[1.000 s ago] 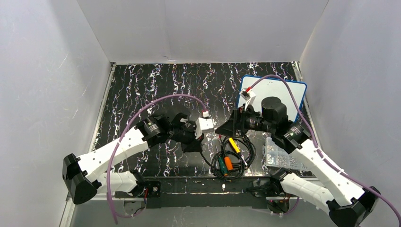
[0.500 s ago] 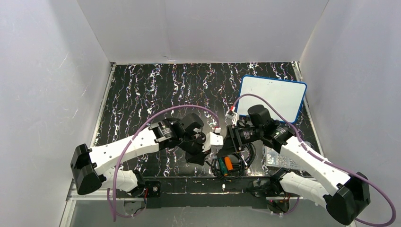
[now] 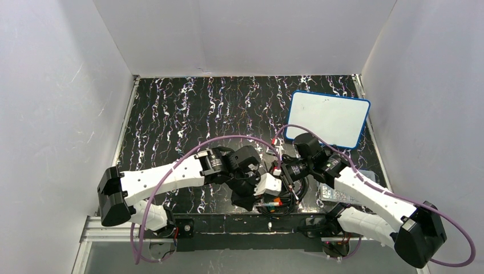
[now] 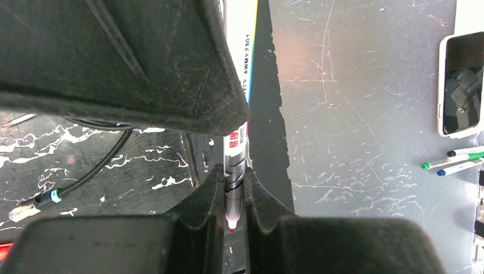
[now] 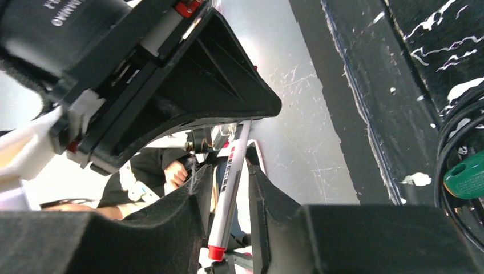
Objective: Write a sentence on the whiteboard
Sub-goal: Adjust the whiteboard marker.
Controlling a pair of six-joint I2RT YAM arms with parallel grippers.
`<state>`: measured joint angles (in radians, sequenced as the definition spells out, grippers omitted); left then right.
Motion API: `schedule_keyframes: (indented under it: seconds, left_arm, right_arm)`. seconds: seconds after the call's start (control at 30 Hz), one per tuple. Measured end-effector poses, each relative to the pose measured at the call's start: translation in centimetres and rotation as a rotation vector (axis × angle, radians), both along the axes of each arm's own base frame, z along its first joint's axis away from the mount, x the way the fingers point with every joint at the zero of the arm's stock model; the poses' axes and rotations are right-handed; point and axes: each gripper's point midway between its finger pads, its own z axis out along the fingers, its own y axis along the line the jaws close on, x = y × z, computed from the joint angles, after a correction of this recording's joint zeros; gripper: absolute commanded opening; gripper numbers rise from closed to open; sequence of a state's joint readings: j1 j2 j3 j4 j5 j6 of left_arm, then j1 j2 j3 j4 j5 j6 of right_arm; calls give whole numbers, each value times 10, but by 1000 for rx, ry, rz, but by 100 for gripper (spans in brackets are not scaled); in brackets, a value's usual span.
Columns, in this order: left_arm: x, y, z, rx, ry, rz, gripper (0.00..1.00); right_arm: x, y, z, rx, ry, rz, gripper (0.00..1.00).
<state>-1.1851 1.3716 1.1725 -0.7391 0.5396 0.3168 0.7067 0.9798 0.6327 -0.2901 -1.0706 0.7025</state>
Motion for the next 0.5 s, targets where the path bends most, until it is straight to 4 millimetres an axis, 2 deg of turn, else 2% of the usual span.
schedule_keyframes:
  seconds: [0.27,0.33,0.43,0.5]
  left_arm:
    - [-1,-4,4,4,-12,-22,0]
    - [-1,-5,3,8,-14,-24,0]
    - [-1,-6,3,18,-8,-25,0]
    - [0,-5,4,23,-12,-21,16]
  right_arm:
    - [-19,0,-6,-3,33,89,30]
    - [-21,0,-7,0,28,101,24]
    - [-22,-1,-10,-11,21,102,9]
    - [-23,-1,-13,-24,24,99,1]
